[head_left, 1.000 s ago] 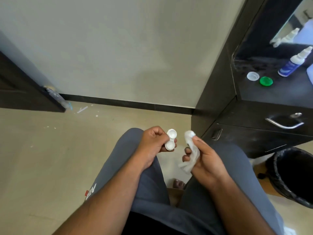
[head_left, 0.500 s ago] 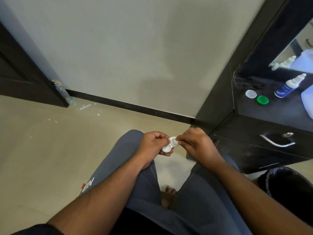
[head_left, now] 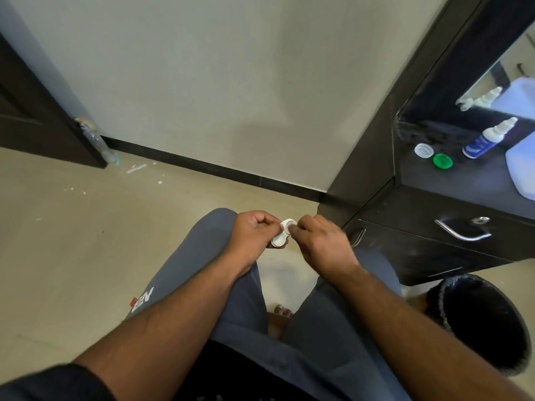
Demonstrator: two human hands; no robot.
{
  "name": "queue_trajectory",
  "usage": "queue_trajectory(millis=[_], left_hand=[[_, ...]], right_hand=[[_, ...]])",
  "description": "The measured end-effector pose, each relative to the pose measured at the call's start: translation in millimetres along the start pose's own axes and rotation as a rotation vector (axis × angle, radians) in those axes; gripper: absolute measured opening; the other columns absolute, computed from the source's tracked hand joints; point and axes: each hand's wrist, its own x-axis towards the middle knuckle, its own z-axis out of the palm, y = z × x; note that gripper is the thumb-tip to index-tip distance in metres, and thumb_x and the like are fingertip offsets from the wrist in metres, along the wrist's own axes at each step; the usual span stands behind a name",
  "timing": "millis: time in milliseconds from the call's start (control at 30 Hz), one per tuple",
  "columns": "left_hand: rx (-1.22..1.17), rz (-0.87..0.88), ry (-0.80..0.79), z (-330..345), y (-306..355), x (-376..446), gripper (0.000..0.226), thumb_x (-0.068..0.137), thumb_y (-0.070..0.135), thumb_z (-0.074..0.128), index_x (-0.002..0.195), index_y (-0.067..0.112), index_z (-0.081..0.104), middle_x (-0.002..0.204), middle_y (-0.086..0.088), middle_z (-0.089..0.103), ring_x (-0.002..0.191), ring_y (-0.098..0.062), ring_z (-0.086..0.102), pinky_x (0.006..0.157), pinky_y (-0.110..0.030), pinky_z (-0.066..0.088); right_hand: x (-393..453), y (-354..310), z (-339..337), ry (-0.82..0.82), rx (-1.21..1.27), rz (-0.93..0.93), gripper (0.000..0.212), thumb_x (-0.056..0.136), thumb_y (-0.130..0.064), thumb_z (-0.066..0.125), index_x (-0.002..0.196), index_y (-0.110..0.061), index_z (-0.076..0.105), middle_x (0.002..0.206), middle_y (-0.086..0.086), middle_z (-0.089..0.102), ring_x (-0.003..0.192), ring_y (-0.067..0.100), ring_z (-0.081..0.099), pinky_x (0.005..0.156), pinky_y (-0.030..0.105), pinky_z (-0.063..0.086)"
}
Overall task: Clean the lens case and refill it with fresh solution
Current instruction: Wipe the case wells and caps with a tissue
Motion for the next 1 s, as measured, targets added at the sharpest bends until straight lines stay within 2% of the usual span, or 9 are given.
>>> queue_trajectory(millis=[100,267,400,500,567,633,800,900,1000], left_hand=[[0.026,0.055,0.037,1,-5,-3,0.012,0.081,-0.002,0.069,0.077,0.010,0.073,0.072,-0.010,0.072,0.068,-0.023,0.070,0.067,-0.038,0.061],[0.117,0.165,-0.004,-2,-6,-5,0.017,0.080,-0.003,0.069,0.076,0.013,0.073,0.068,-0.005,0.071,0.061,-0.011,0.064,0.059,-0.024,0.054],[0.139,0.185,0.004,-2,-8,-3,0.019,0.080,0.002,0.071,0.072,0.020,0.072,0.070,-0.003,0.071,0.066,-0.016,0.065,0.064,-0.032,0.056],[0.100,0.140,-0.018,0,-6,-3,0.012,0.080,0.001,0.071,0.078,0.013,0.073,0.073,-0.008,0.073,0.069,-0.020,0.068,0.067,-0.032,0.057],[0.016,0.072,-0.032,0,-5,-2,0.010,0.080,-0.003,0.070,0.081,0.007,0.073,0.076,-0.012,0.073,0.070,-0.027,0.071,0.069,-0.037,0.060],[-0.053,0.024,-0.049,-1,-3,-1,0.011,0.082,-0.004,0.068,0.081,0.006,0.071,0.074,-0.012,0.073,0.067,-0.031,0.072,0.068,-0.041,0.060],[-0.082,-0.006,-0.054,-1,-1,2,0.012,0.085,-0.004,0.064,0.078,0.005,0.070,0.068,-0.013,0.072,0.061,-0.029,0.069,0.063,-0.039,0.060],[-0.071,-0.004,-0.074,1,1,1,0.012,0.086,-0.004,0.063,0.080,0.003,0.070,0.069,-0.012,0.072,0.060,-0.026,0.069,0.060,-0.036,0.060],[-0.041,-0.005,-0.069,0,2,-1,0.012,0.086,-0.004,0.063,0.083,0.003,0.071,0.074,-0.012,0.072,0.060,-0.024,0.069,0.057,-0.031,0.059]], right_hand=[[-3,-36,3,0.064,0.328,0.484,0.011,0.088,-0.011,0.063,0.095,-0.011,0.072,0.079,0.000,0.057,0.074,0.014,0.051,0.057,0.023,0.040],[14,-61,-12,0.178,1.247,1.234,0.019,0.093,-0.012,0.058,0.080,-0.017,0.072,0.080,0.002,0.069,0.078,0.017,0.063,0.066,0.023,0.049],[14,-43,-16,0.074,1.895,1.532,0.019,0.091,-0.010,0.060,0.108,-0.006,0.066,0.103,0.014,0.069,0.091,0.029,0.066,0.073,0.038,0.055],[1,-30,-18,0.277,2.329,1.501,0.021,0.093,-0.011,0.055,0.112,-0.003,0.059,0.092,0.016,0.067,0.066,0.020,0.068,0.057,0.030,0.056],[-5,-22,-19,0.445,2.274,1.462,0.018,0.092,-0.013,0.056,0.109,-0.007,0.060,0.089,0.012,0.065,0.069,0.016,0.065,0.064,0.030,0.057],[-6,-12,-24,0.452,2.078,1.366,0.019,0.092,-0.012,0.057,0.109,-0.006,0.063,0.098,0.011,0.065,0.084,0.018,0.063,0.078,0.032,0.055],[2,9,-35,0.095,0.907,0.640,0.015,0.087,-0.013,0.065,0.100,-0.020,0.072,0.096,-0.009,0.065,0.093,0.009,0.061,0.080,0.022,0.049],[9,20,-29,0.026,0.625,0.214,0.016,0.082,-0.005,0.071,0.097,-0.009,0.075,0.093,0.004,0.068,0.086,0.016,0.064,0.076,0.026,0.054],[16,22,-23,-0.036,0.435,-0.009,0.011,0.077,-0.001,0.073,0.087,-0.006,0.074,0.084,0.009,0.068,0.075,0.022,0.063,0.064,0.036,0.056]])
